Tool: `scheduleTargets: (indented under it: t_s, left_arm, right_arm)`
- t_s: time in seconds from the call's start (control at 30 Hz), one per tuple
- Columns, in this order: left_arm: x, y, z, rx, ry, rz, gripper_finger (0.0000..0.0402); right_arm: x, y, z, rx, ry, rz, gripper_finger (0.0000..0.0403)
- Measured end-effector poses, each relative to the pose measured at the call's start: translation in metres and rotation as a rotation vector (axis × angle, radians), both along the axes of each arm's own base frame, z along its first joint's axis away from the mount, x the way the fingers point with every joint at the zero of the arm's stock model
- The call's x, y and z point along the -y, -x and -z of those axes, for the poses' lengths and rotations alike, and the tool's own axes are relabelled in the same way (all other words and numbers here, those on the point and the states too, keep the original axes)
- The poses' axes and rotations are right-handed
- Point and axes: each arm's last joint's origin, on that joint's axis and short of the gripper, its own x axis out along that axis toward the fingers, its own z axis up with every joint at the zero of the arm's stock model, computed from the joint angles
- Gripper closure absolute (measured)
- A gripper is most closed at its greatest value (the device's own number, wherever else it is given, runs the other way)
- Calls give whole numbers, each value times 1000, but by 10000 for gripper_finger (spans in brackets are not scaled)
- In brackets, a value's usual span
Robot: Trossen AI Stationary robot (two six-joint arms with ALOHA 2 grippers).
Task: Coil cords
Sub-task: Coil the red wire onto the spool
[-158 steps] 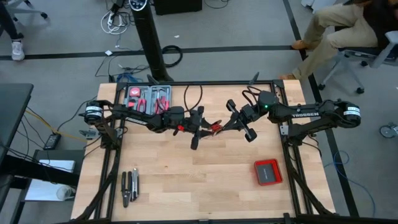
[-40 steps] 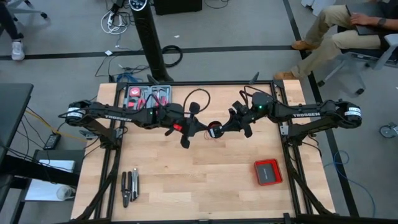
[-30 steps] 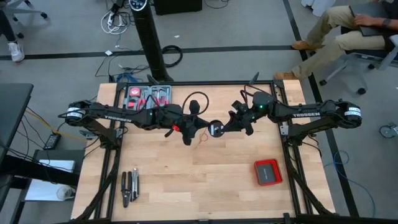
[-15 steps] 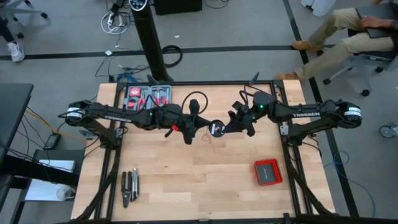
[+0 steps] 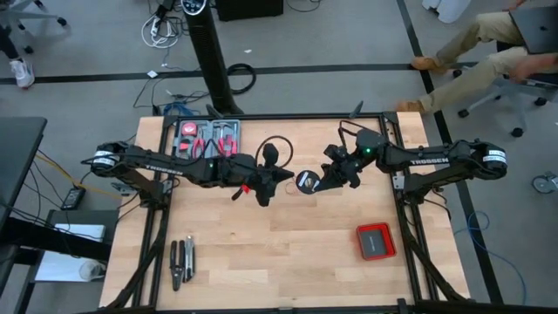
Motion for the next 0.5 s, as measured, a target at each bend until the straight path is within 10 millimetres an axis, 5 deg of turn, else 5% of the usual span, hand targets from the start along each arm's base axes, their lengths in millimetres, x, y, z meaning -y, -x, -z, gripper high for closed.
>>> scheduleTargets:
  t_s: [0.5]
  left_arm:
    - [11,0,-4,38,-73,-41,399]
  right_arm:
    - [-9,-2,-4,25,-14,24,403]
